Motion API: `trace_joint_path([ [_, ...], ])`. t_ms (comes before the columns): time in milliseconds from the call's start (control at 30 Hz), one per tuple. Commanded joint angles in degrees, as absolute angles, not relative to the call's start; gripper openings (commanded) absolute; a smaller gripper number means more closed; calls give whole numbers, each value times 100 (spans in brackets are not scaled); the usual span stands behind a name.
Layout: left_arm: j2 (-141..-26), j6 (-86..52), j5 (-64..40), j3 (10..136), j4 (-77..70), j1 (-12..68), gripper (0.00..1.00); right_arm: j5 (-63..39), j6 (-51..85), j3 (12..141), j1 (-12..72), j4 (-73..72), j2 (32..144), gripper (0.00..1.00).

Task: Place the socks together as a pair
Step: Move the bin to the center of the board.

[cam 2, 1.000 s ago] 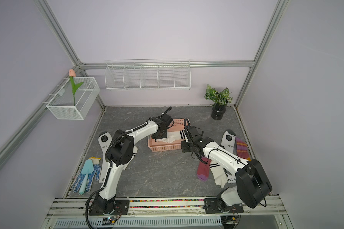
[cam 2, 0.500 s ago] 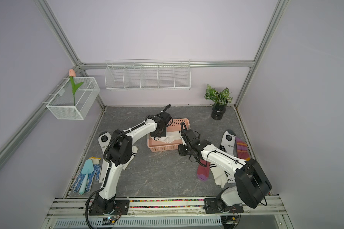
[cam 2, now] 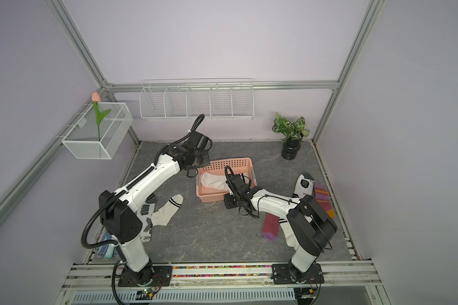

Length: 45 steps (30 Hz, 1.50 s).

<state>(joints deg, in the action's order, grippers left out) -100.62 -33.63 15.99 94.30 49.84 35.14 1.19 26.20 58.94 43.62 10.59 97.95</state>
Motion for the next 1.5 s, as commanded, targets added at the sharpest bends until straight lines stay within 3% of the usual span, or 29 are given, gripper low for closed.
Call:
trace_joint_path([
  [0, -9649, -3703, 1518, 8669, 4652, 3399, 11, 413, 2718, 6237, 4383, 835, 10066, 11],
  [133, -9063, -3870, 1541, 7857, 4450, 3359, 13, 571, 2637, 6651, 4324, 888, 10468, 12],
  [333, -8362, -4223, 1869, 6858, 4341, 3202, 25, 602, 2406, 7173, 4124, 979, 10915, 12],
  [700, -7736, -4563, 1866, 5908, 4325, 2980, 34, 361, 2165, 7621, 3802, 1072, 11210, 12],
  [1000, -7863, -4874, 1872, 5442, 4252, 2867, 47, 430, 2166, 6338, 3886, 1287, 9077, 21],
  [1467, -8706, -4580, 1493, 4903, 3235, 2390, 47, 1278, 2816, 3833, 3307, 2459, 5563, 35],
])
